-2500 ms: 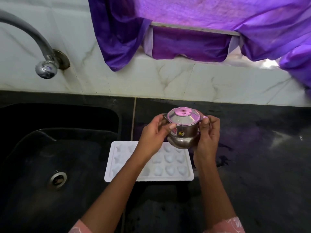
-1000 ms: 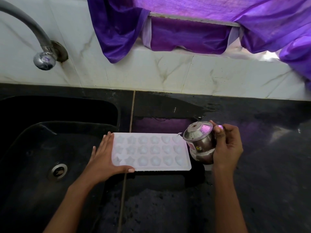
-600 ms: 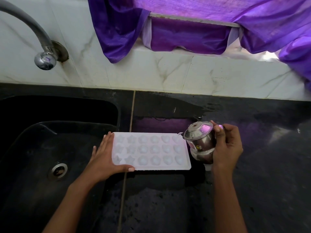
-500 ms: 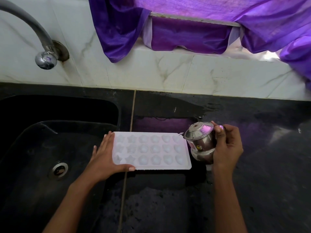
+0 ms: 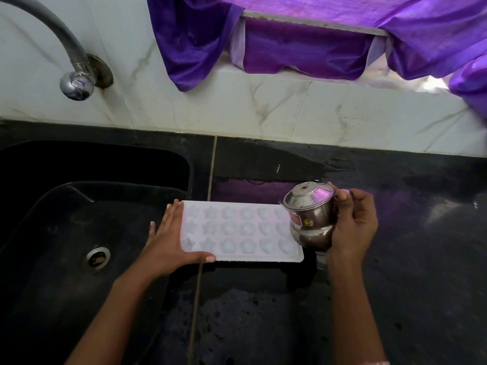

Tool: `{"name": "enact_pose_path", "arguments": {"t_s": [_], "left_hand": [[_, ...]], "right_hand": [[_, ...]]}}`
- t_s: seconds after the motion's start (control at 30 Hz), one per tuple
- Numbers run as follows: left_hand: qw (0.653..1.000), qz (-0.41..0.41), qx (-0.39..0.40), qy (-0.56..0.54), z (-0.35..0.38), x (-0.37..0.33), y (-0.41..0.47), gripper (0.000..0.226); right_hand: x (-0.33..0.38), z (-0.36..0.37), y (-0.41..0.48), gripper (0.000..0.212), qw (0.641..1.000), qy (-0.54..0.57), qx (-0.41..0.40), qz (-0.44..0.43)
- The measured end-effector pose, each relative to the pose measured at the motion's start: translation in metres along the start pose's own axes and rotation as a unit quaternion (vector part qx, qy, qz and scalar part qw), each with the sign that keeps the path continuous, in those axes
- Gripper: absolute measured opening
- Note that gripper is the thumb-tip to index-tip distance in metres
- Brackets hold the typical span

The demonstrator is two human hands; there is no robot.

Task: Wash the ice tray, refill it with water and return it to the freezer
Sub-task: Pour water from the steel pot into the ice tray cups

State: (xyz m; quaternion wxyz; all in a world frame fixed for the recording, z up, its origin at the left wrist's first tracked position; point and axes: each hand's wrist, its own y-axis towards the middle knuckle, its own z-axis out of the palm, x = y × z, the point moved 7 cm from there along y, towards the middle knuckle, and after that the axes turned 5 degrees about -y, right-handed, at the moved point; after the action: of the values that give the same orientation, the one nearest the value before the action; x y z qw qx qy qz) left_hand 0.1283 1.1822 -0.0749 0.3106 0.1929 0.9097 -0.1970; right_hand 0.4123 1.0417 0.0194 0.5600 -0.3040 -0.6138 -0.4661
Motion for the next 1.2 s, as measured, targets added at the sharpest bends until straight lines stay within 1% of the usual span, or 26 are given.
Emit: {"name": "enact_pose_path", "arguments": {"t_s": [0.13, 0.23, 0.33, 0.47, 0.57, 0.63, 0.83, 1.03, 1.13, 1.2], "left_hand": [[1.000, -0.001, 0.005, 0.001, 0.001, 0.000, 0.000, 0.148], [1.000, 0.001, 0.003, 0.001, 0.001, -0.001, -0.001, 0.138], [1.000, 0.004, 0.007, -0.005, 0.001, -0.001, -0.001, 0.145], [1.000, 0.004, 0.001, -0.009, 0.000, -0.002, -0.003, 0.137], [1.000, -0.001, 0.008, -0.011, 0.000, -0.003, -0.004, 0.148], [1.000, -0.002, 0.005, -0.013, -0.001, -0.003, -0.003, 0.149], [1.000, -0.004, 0.003, -0.011, 0.000, -0.002, -0.002, 0.149], [1.000, 0.001, -0.010, -0.001, 0.001, -0.001, -0.001, 0.136], [1.000, -0.003, -0.002, -0.005, 0.002, -0.001, -0.001, 0.138], [1.000, -0.006, 0.005, -0.008, 0.002, -0.001, -0.002, 0.146]], "right_hand": [[0.007, 0.007, -0.005, 0.019, 1.000, -0.003, 0.019, -0.009], [0.007, 0.011, -0.006, 0.020, 0.999, -0.005, 0.031, -0.014], [0.005, 0.013, -0.006, 0.021, 0.999, -0.016, 0.036, -0.020], [0.008, 0.015, -0.008, 0.020, 0.998, -0.023, 0.046, -0.023], [0.010, 0.015, -0.007, 0.020, 0.998, -0.032, 0.050, -0.025], [0.010, 0.015, -0.008, 0.020, 0.998, -0.033, 0.051, -0.025], [0.013, 0.015, -0.008, 0.021, 0.998, -0.030, 0.046, -0.024], [0.008, 0.014, -0.009, 0.021, 0.999, -0.035, 0.037, -0.012], [0.005, 0.012, -0.009, 0.020, 1.000, -0.017, 0.017, 0.001], [0.006, 0.013, -0.008, 0.019, 1.000, -0.001, 0.015, 0.003]]}}
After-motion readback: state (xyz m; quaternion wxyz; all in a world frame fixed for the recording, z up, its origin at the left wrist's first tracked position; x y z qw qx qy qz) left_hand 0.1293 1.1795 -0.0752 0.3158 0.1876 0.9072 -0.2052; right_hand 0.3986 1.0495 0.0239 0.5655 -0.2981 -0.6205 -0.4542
